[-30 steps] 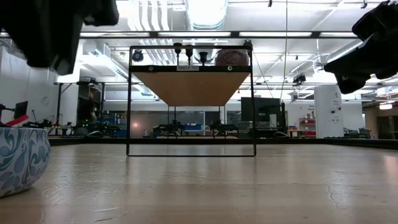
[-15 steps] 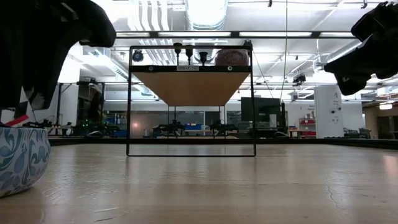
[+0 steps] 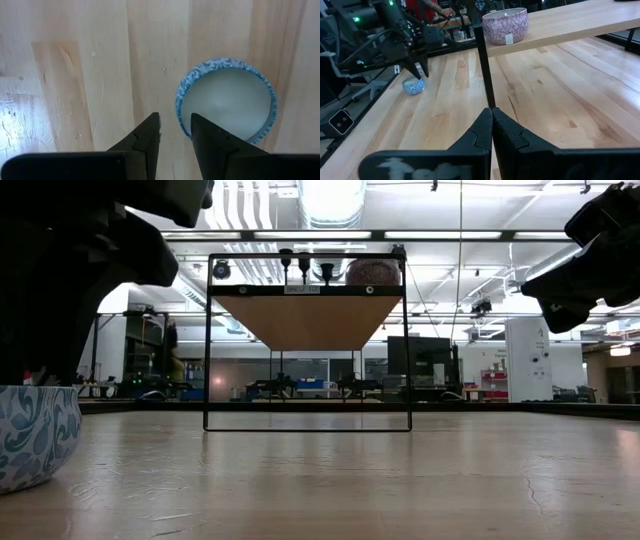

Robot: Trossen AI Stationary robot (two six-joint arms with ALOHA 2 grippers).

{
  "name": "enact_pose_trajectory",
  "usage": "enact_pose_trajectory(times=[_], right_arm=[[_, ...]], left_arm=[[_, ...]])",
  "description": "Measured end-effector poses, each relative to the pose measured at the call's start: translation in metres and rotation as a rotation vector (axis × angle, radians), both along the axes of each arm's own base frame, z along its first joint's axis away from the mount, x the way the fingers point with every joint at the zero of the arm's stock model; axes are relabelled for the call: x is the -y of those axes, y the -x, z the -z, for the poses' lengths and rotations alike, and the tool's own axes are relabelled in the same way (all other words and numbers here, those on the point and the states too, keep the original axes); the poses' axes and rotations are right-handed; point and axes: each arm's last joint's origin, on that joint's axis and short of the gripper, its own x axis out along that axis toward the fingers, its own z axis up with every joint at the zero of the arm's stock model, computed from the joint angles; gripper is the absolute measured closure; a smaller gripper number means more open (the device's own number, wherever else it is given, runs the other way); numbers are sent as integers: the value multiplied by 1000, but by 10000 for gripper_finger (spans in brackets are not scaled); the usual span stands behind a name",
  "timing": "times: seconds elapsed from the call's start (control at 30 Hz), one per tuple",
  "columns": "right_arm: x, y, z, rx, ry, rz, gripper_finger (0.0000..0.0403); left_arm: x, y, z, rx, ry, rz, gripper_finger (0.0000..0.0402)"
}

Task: Pick & Place candle stick holders
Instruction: Align the blue scented candle with the pink scented candle on the shelf

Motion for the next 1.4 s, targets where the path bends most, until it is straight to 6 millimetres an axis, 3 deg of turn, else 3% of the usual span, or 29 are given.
enact_pose_trajectory(times=[0.23,0.63,0.9,1.17,1.4], right_arm=[[0,0,0,0,-1,0,394],[0,0,0,0,-2,0,394],[0,0,0,0,-1,0,394],[0,0,0,0,1,0,394],[0,0,0,0,1,0,394]], left_arm=[[1,-3,-1,31,21,10,306],[1,-3,2,41,27,33,393],[0,-4,-1,46,42,26,400],[0,-13,-22,70,60,43,401],[-12,-24,-65,80,39,62,401]])
